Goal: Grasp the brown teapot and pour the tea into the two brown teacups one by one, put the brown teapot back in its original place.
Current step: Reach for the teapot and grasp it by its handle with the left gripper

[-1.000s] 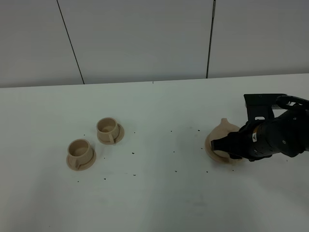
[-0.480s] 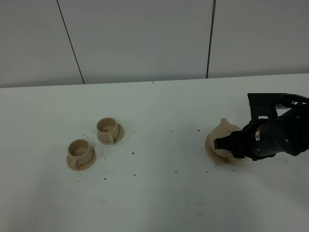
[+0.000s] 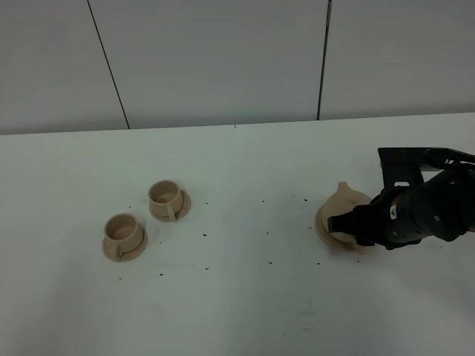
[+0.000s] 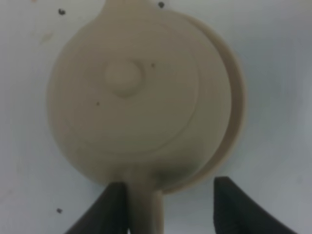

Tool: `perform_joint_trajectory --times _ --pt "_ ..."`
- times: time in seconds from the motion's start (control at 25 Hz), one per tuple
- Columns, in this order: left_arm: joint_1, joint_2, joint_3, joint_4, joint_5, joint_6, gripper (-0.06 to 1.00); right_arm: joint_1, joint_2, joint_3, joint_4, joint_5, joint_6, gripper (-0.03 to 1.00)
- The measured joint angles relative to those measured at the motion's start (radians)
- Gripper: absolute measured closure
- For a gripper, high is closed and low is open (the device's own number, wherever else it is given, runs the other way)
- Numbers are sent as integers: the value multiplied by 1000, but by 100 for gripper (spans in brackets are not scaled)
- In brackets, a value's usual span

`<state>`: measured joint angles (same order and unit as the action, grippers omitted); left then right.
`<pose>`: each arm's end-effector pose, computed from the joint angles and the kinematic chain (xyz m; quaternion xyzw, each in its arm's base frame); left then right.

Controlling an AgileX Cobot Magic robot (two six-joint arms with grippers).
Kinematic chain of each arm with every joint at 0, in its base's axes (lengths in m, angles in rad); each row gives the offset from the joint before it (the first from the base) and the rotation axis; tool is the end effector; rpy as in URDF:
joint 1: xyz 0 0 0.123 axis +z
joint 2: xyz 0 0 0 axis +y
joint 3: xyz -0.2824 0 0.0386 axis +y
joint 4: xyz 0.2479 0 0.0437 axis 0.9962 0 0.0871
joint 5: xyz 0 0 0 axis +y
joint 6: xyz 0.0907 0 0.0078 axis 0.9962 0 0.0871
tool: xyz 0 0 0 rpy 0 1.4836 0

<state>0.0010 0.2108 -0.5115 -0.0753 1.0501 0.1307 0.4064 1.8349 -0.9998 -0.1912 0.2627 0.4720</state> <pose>0.0274 -0.0059 0.2791 0.0557 0.8962 -0.0086 0.4400 0.3309 0.1375 0.1542 -0.0503 0.9588 0.0724 0.2700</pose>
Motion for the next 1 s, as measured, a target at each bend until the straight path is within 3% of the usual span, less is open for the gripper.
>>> perform_joint_trajectory --times 0.68,1.0 --pt "0 0 0 0 0 0 68 0 8 0 0 -12 0 63" --pt "0 0 0 0 0 0 68 0 8 0 0 -14 0 71"
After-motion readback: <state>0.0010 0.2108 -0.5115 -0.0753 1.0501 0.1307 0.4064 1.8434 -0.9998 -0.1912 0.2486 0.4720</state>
